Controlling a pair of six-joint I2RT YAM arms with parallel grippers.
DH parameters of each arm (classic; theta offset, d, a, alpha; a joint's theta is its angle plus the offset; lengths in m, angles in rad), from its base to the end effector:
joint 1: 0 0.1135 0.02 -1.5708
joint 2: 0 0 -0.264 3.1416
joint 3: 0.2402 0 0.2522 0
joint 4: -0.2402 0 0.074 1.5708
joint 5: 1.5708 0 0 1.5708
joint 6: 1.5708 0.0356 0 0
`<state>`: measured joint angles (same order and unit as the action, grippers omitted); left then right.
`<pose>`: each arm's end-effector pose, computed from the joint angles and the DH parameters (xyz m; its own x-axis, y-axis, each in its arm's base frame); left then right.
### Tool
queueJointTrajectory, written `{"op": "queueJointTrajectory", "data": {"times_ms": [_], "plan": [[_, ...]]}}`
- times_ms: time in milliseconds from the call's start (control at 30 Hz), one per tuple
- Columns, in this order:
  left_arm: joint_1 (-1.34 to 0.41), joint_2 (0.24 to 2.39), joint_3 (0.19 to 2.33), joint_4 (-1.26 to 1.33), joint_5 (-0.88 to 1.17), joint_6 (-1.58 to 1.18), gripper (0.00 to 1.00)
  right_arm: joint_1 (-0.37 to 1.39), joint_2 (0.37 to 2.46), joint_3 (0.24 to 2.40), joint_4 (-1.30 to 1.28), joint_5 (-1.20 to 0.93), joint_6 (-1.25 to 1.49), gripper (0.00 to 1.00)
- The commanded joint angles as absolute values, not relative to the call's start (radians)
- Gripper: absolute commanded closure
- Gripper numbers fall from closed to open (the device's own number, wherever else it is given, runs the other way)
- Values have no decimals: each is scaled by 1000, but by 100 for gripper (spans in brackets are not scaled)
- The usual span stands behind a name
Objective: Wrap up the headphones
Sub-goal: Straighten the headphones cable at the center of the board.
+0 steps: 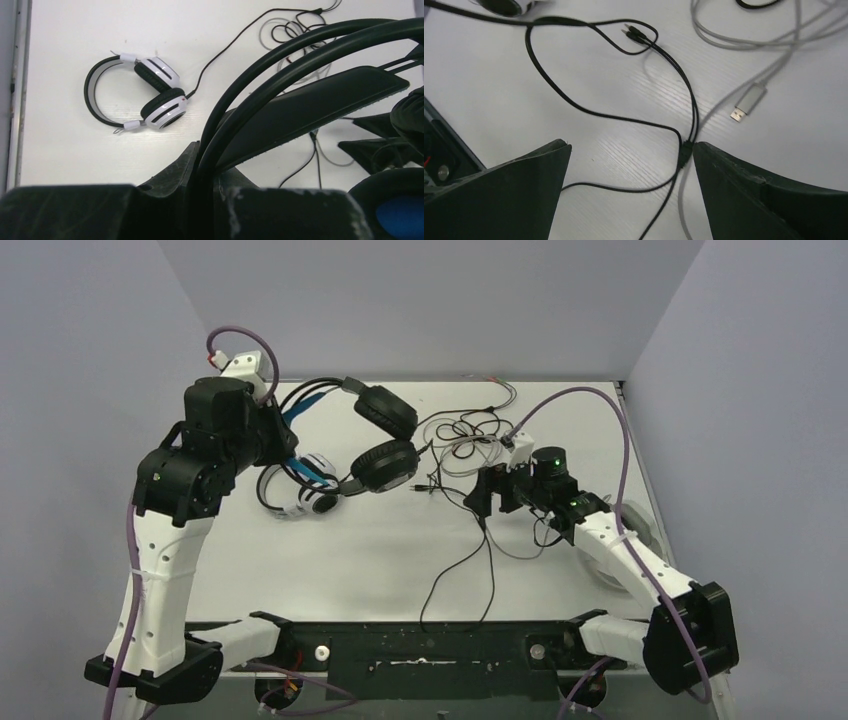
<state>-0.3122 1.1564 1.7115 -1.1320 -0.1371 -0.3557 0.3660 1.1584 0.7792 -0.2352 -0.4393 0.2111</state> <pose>0.1745 -0.0512 0.4756 -0.5546 -0.1835 -0.8117 0.0023 0.9750 -0.2220 0.2287 0.1039 0.2592 -0.6622 -0.0507 -0.7476 -0.5212 0.7480 0.4110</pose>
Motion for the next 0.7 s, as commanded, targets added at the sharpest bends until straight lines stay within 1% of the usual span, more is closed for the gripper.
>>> {"op": "queueJointTrajectory", "data": {"times_ms": [0, 167, 200, 333, 367, 400, 433, 500, 567, 600, 667], "plan": [[-305, 1197, 1884, -1152, -27, -441, 100, 386, 1207, 764, 124, -656, 219, 0], [-301, 1267, 2043, -1178, -1, -454, 100, 440, 1318, 748, 347, -764, 291, 0], [-300, 1284, 2071, -1179, 0, -455, 100, 464, 1340, 757, 353, -769, 291, 0], [-297, 1343, 2176, -1191, 40, -464, 100, 540, 1408, 764, 408, -702, 300, 0], [-297, 1353, 2198, -1192, 48, -465, 100, 546, 1424, 773, 397, -656, 304, 2], [-297, 1361, 2213, -1190, 54, -466, 100, 543, 1442, 787, 372, -599, 310, 7], [-295, 1366, 2227, -1190, 55, -470, 100, 533, 1464, 803, 356, -568, 319, 17], [-291, 1368, 2252, -1176, 34, -475, 100, 497, 1509, 834, 351, -573, 355, 43], [-281, 1371, 2291, -1157, -42, -476, 100, 440, 1527, 853, 314, -571, 419, 57], [-274, 1379, 2327, -1158, -90, -473, 100, 410, 1524, 854, 287, -565, 451, 63], [-259, 1399, 2398, -1160, -209, -459, 100, 359, 1498, 847, 208, -553, 463, 70]]}}
